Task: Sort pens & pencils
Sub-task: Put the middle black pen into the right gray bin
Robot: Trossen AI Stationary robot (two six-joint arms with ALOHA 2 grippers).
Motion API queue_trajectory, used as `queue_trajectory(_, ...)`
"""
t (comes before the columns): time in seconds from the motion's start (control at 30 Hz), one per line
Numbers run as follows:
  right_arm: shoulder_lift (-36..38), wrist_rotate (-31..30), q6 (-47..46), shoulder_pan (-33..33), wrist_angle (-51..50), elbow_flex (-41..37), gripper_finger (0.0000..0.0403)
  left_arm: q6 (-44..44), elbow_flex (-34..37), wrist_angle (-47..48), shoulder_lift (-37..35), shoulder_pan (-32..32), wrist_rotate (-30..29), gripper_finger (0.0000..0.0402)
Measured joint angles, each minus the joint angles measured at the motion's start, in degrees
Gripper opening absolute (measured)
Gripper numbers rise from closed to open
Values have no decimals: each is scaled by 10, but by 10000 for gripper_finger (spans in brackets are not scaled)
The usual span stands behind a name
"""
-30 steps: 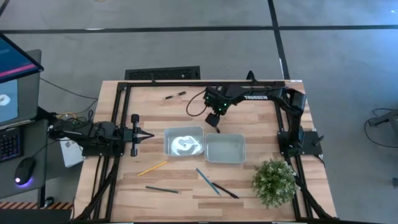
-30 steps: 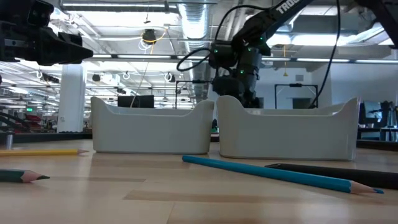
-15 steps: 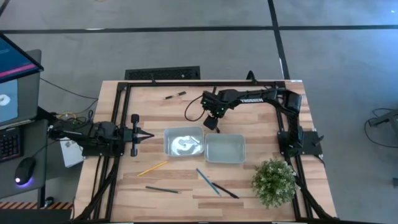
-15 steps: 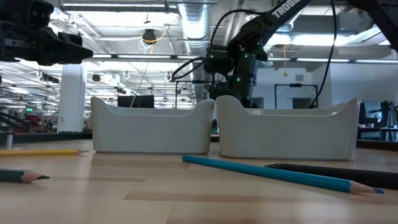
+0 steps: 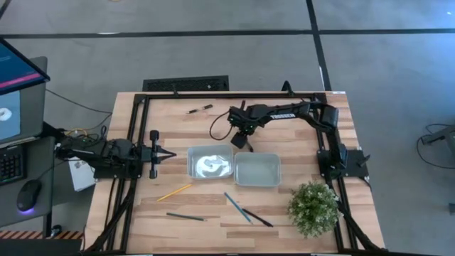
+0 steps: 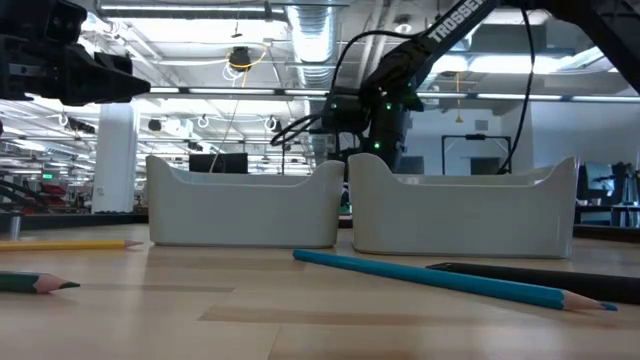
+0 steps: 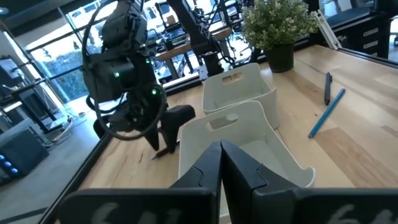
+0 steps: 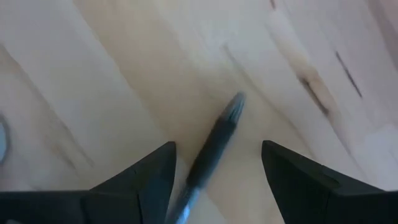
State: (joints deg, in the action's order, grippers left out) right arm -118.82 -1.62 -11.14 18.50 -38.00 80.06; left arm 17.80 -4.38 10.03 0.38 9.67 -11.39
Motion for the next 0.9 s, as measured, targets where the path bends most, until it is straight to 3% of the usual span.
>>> queue_trajectory(0.43, -21, -3, 11, 0, -17, 22, 247, 0, 0, 0, 0, 0, -15, 0)
queue_trajectory(0.9, -23, -3, 11, -1, -25, 26, 104, 0, 0, 0, 0, 0, -15, 0)
